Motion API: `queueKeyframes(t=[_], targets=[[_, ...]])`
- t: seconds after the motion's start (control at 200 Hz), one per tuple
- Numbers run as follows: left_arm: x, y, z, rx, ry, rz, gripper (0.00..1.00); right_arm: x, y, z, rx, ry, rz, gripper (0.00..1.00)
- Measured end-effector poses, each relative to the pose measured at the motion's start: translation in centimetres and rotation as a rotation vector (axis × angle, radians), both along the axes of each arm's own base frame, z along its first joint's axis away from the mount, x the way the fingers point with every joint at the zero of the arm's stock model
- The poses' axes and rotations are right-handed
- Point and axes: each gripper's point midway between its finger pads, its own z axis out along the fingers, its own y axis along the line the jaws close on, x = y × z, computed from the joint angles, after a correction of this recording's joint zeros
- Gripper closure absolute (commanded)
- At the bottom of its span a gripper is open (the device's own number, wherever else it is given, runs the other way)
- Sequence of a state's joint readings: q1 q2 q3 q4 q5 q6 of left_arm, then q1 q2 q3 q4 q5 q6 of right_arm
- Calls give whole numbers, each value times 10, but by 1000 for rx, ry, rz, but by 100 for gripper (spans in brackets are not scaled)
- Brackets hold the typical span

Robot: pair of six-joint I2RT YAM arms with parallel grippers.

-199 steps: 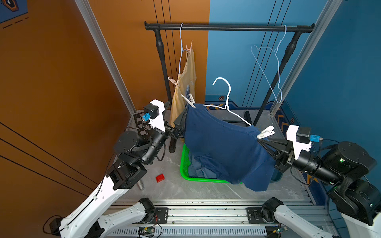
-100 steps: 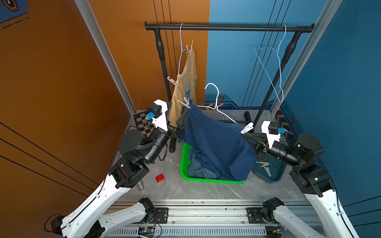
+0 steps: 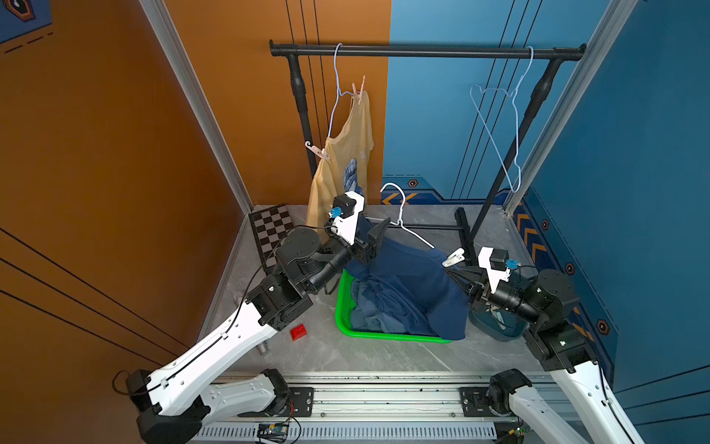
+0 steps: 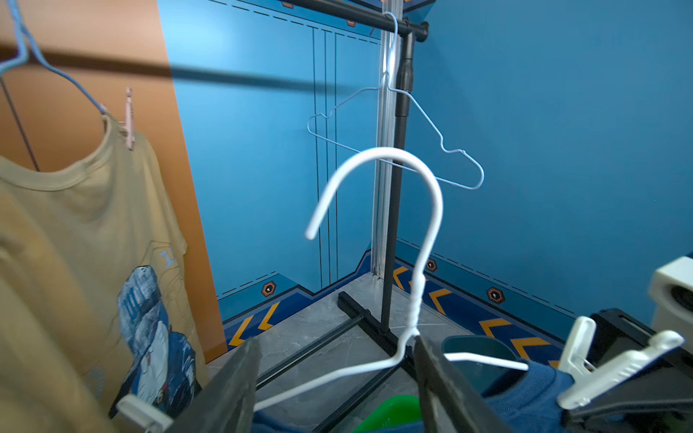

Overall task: Remove the clothespins securing t-shirts to the hanger
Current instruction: Pick up the hanger from the clothes rail.

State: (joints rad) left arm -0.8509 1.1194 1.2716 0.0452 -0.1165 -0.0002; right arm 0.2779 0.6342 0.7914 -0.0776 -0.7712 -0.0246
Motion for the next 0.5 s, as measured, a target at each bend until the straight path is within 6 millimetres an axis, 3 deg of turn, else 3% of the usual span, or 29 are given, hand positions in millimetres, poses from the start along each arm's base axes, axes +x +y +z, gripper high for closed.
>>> queueKeyframes(t=[0.185, 0.501], targets=[[-4, -33, -16, 38, 12, -100, 48, -1, 2, -1, 0, -3, 19, 100], [-3, -44, -7, 19, -17, -130, 78, -1, 4, -6, -26, -11, 35, 100]])
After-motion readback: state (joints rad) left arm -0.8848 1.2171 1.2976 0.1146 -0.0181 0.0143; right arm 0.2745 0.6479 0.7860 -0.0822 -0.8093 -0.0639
